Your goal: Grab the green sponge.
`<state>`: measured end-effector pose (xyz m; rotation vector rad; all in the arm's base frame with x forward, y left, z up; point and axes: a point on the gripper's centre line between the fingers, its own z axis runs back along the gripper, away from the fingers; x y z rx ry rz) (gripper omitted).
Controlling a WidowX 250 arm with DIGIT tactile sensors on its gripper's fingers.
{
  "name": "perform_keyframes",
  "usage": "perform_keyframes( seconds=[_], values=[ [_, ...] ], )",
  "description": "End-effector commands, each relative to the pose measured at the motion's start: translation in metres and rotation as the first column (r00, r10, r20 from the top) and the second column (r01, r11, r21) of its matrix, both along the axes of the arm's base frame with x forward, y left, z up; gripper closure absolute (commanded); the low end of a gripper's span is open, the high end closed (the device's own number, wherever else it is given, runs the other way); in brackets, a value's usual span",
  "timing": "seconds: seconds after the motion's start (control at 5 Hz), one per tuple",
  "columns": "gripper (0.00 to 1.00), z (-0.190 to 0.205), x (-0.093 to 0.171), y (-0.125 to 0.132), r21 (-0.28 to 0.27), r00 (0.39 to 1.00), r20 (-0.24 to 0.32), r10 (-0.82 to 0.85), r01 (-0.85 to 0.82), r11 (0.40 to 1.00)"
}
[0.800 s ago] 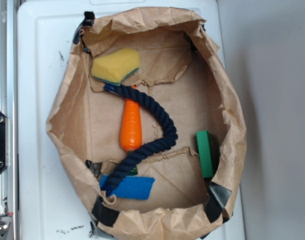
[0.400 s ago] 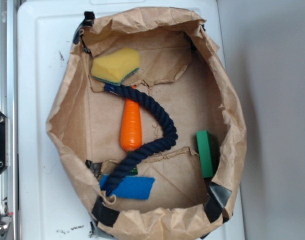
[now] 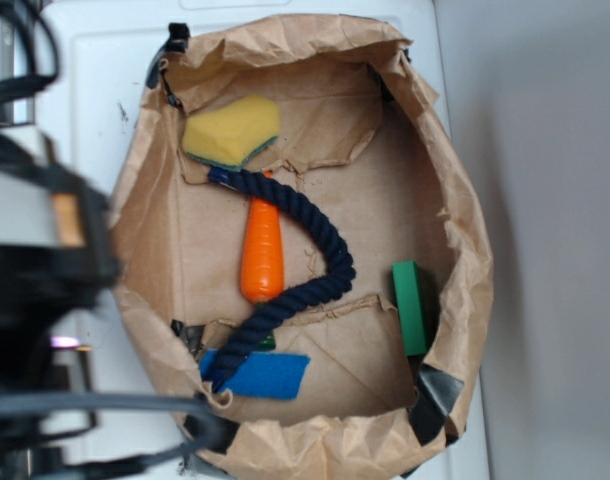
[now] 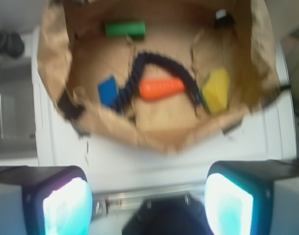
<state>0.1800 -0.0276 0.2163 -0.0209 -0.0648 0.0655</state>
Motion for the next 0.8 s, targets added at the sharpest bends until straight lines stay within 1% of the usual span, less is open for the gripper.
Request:
perform_keyframes(
  seconds=[0.0, 0.2, 0.6],
  values=[
    [0.0, -0.023, 0.067, 0.008, 0.027, 0.998, 0.019, -0.067, 0.067, 0.997],
    [0.0, -0.029, 0.076, 0.025, 0.014, 0.999, 0.01, 0.045, -0.045, 0.999],
    [0.0, -0.029, 0.076, 0.025, 0.014, 0.999, 0.01, 0.045, -0.045, 0.999]
  ],
)
